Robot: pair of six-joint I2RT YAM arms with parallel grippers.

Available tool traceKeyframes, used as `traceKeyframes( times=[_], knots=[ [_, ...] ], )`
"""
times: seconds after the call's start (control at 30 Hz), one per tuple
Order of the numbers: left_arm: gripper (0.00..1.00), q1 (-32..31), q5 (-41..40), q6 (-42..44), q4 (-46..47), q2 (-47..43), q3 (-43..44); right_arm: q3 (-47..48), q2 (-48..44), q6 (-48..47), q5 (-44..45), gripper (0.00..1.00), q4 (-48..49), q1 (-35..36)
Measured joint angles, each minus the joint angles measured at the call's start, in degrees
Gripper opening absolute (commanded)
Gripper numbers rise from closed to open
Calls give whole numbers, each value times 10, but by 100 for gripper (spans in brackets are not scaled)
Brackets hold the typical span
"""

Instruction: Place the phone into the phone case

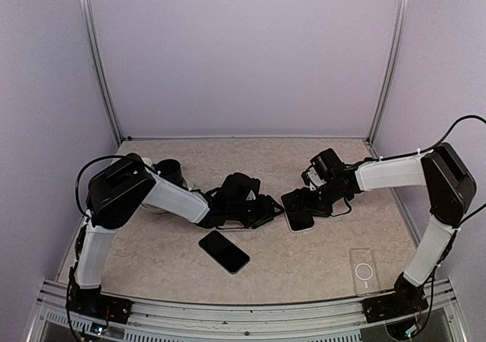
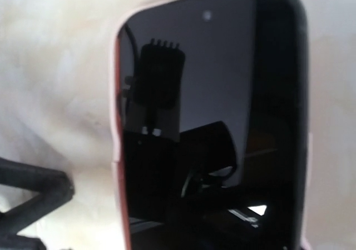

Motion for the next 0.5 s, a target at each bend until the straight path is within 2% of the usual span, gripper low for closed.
traceKeyframes(
  times=[0.2, 0.3, 0.37, 0.47, 0.5],
  knots=[
    [54, 0, 1, 2, 0, 0, 0, 36, -2, -14, 41, 85, -54, 3],
    [54, 0, 1, 2, 1, 0, 0, 49, -3, -21, 52, 83, -68, 3],
    [54, 0, 2, 3, 0, 0, 0, 53, -3, -27, 59, 75, -74, 3],
    [54, 0, 2, 5, 0, 1, 0, 54, -3, -40, 66, 49, -76, -2],
    [54, 0, 2, 6, 0, 2, 2, 54, -3, -48, 66, 44, -76, -5]
  ],
)
